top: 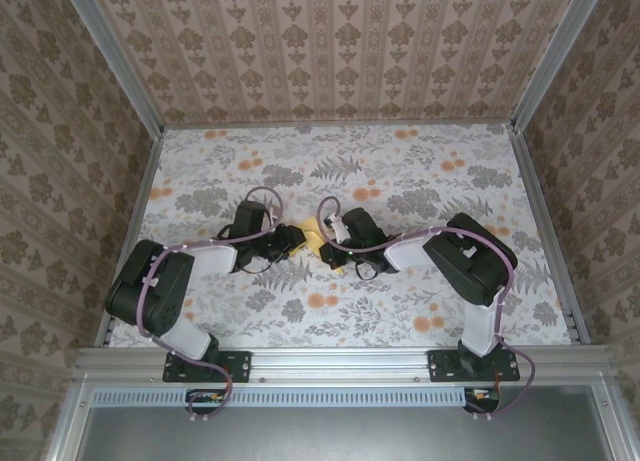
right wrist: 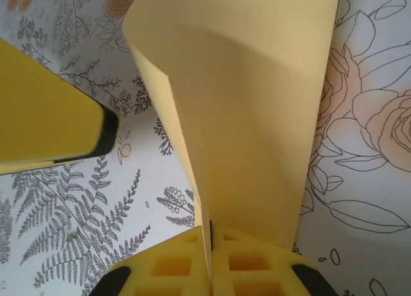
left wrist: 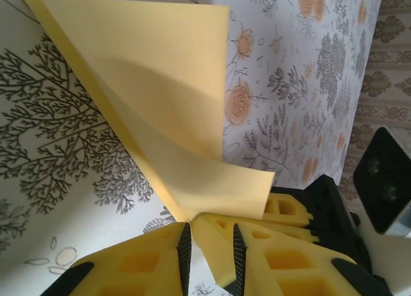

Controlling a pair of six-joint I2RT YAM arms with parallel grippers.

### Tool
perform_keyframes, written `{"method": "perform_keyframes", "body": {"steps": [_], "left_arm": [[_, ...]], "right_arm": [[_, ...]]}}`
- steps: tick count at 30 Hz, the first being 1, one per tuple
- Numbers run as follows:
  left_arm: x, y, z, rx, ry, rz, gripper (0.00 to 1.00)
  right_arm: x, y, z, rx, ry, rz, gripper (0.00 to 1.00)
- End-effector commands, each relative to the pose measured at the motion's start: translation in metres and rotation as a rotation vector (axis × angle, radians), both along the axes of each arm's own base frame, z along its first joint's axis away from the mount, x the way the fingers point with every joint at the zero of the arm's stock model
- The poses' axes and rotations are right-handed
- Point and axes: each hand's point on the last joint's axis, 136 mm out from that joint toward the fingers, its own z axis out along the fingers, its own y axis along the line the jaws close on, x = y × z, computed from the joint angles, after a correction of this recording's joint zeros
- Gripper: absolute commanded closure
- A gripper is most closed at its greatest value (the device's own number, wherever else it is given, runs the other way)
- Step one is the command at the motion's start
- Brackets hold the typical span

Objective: Fold a paper plane with a square sheet of paper (pick it up from the middle)
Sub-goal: Fold the wing for the fifth time at the center of the table.

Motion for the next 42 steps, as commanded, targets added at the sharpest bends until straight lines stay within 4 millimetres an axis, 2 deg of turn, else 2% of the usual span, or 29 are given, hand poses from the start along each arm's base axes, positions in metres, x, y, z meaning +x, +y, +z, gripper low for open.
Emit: {"method": "perform_keyframes", "body": {"steps": [1,9,21,33,42], "left_arm": [[0.002,-0.017,0.008,-0.040,-0.034,-0.043,0.74],[0.005,-0.025,0.003,-0.048,-0.032,-0.058,0.76],[0.013,-0.029,0.001,-0.045,-0.041,-0.058,0.80],[0.014,-0.028,-0.016,-0.019,-0.001,-0.051,0.82],[0.013,-0.028,-0.018,-0.015,0.009,-0.057,0.82]], "right_arm": [[-0.006,0.002,-0.009,0.043,0.095,-0.007,0.92],[-0.008,-0.001,-0.011,0.077,0.148,-0.023,0.92],[-0.007,-0.003,-0.002,0.118,0.183,-0.004,0.78],[-0.005,-0.007,0.008,0.135,0.202,0.006,0.76],[-0.007,-0.010,0.016,0.109,0.204,0.013,0.73]]}}
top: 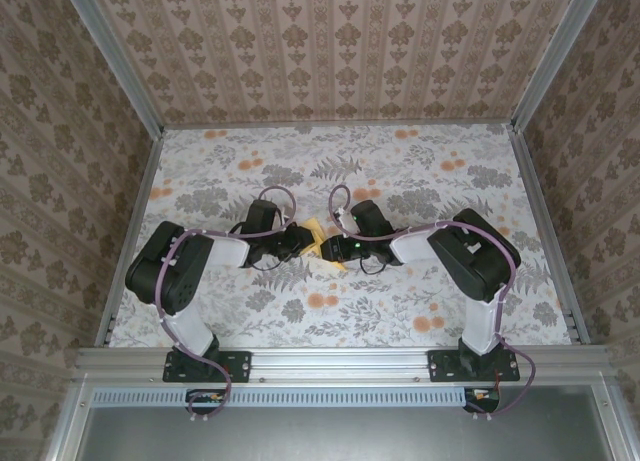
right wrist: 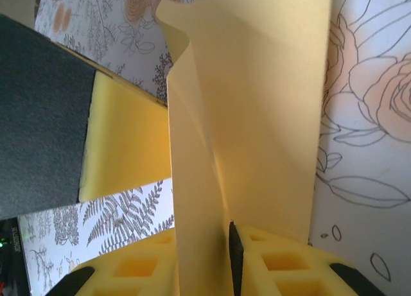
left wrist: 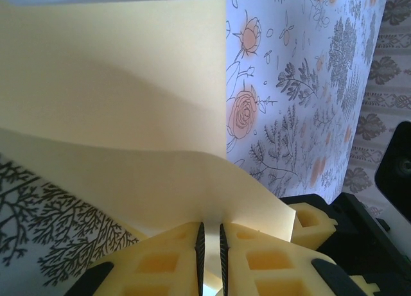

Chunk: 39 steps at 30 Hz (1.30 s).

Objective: Fold a paper plane with a square sheet of paper (pick it up from the middle)
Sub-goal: Fold the wing for the fifth time at the center of the table.

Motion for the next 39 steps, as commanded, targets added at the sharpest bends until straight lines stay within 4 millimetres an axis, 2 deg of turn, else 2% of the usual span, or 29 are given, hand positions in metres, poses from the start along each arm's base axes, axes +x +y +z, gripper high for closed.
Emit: {"method": "perform_keyframes", "body": {"steps": [1,13,17,23,39], "left_arm": [[0.004,-0.005,0.000,-0.001,0.002,-0.008,0.82],[0.002,-0.005,-0.001,-0.005,0.009,-0.017,0.83],[0.001,-0.005,-0.001,-0.005,0.008,-0.018,0.83],[0.002,-0.006,0.000,-0.007,0.004,-0.021,0.83],[0.005,-0.011,0.008,-0.046,-0.034,-0.035,0.82]], "right_arm": [[-0.004,-0.004,0.009,-0.017,0.018,0.015,0.72],[-0.008,-0.009,0.016,-0.062,0.041,0.021,0.69],[-0.007,-0.010,0.013,-0.082,0.048,0.023,0.72],[-0.012,-0.011,0.003,-0.097,0.081,0.029,0.85],[-0.020,-0.015,-0.024,-0.118,0.190,0.013,0.87]]}}
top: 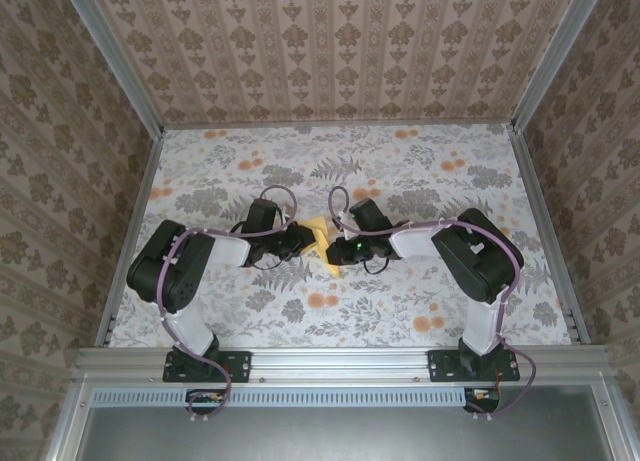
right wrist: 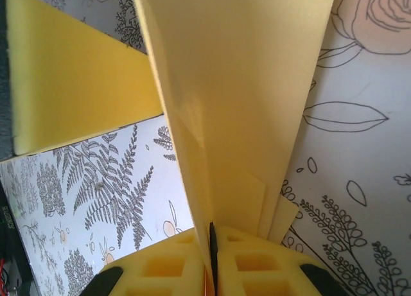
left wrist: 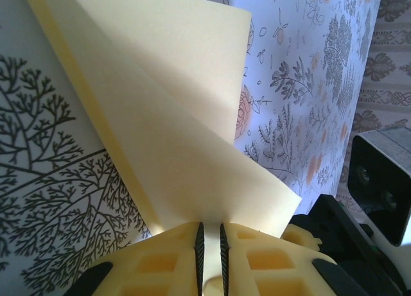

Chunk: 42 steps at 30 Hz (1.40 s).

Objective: Fold a paper plane with a square sheet of paper (pick it up from the middle)
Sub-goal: Fold the wing for the fifth time at the center of the table.

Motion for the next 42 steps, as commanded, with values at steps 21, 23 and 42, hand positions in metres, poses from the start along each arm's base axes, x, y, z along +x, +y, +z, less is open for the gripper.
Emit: {"method": "perform_keyframes", "body": {"steps": [21,23,42], "left_arm": [[0.001,-0.018,0.008,-0.052,-0.037,-0.067,0.83],[0.001,-0.018,0.006,-0.050,-0.029,-0.066,0.83],[0.000,-0.018,0.000,-0.037,-0.012,-0.063,0.83]], "right_arm": [[-0.006,-0.007,0.012,-0.050,0.010,0.113,0.83],[-0.005,-0.008,0.016,-0.048,0.003,0.111,0.79],[-0.012,-0.013,0.023,-0.045,0.033,0.090,0.77]]}}
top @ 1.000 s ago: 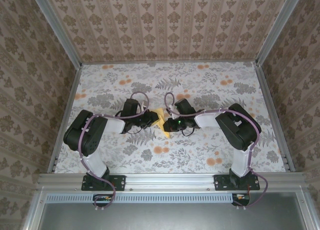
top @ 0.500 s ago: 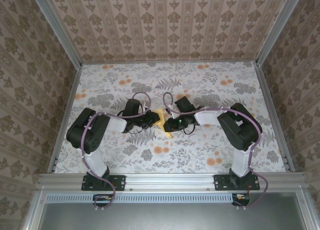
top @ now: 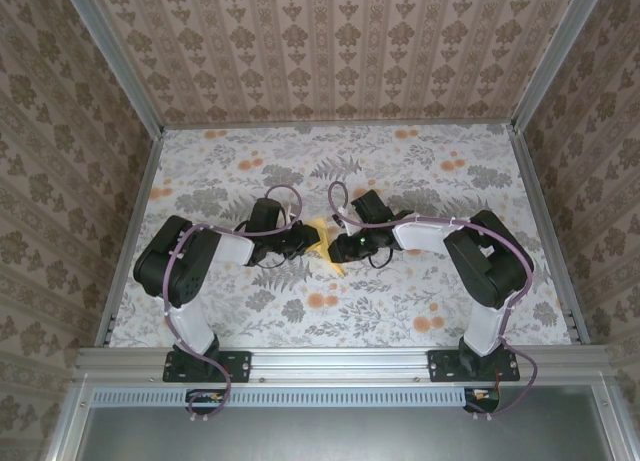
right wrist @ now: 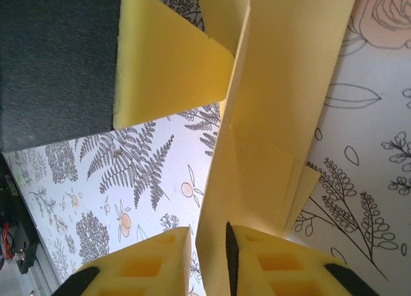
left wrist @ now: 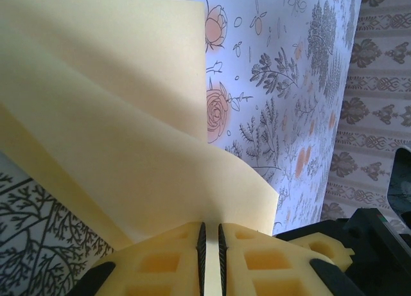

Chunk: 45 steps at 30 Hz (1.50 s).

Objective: Fold a paper plane with a square sheet of paper (pick it up from the middle)
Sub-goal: Fold the wing for the fifth time at the center of the table.

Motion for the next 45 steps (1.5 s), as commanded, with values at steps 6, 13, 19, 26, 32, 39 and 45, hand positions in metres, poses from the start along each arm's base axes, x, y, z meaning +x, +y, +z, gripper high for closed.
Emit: {"method": "perform_keyframes", "body": {"steps": [6,13,19,26,32,39,45], "left_arm": [[-0.001,-0.003,-0.002,0.009,0.007,-0.015,0.83],[-0.002,-0.003,-0.001,0.008,0.006,-0.015,0.83],[-0.003,-0.002,0.000,0.009,0.004,-0.015,0.83],[-0.005,-0.003,0.010,-0.016,-0.027,-0.027,0.82],[-0.013,-0.004,0.025,-0.047,-0.090,-0.055,0.81],[-0.022,-0.013,0.022,-0.030,-0.109,-0.095,0.81],[-0.020,-0.012,0.007,0.003,-0.069,-0.080,0.82]], "right_arm": [[-0.009,-0.001,-0.011,-0.005,0.062,0.015,0.82],[-0.010,0.000,-0.020,-0.012,0.083,0.018,0.85],[-0.010,-0.001,-0.025,-0.017,0.092,0.017,0.87],[-0.013,0.000,-0.030,-0.015,0.119,0.024,0.90],[-0.011,0.002,-0.033,-0.012,0.158,0.011,0.91],[-0.011,0.002,-0.033,-0.006,0.185,0.009,0.91],[-0.011,0.000,-0.036,-0.015,0.199,0.003,0.90]]}}
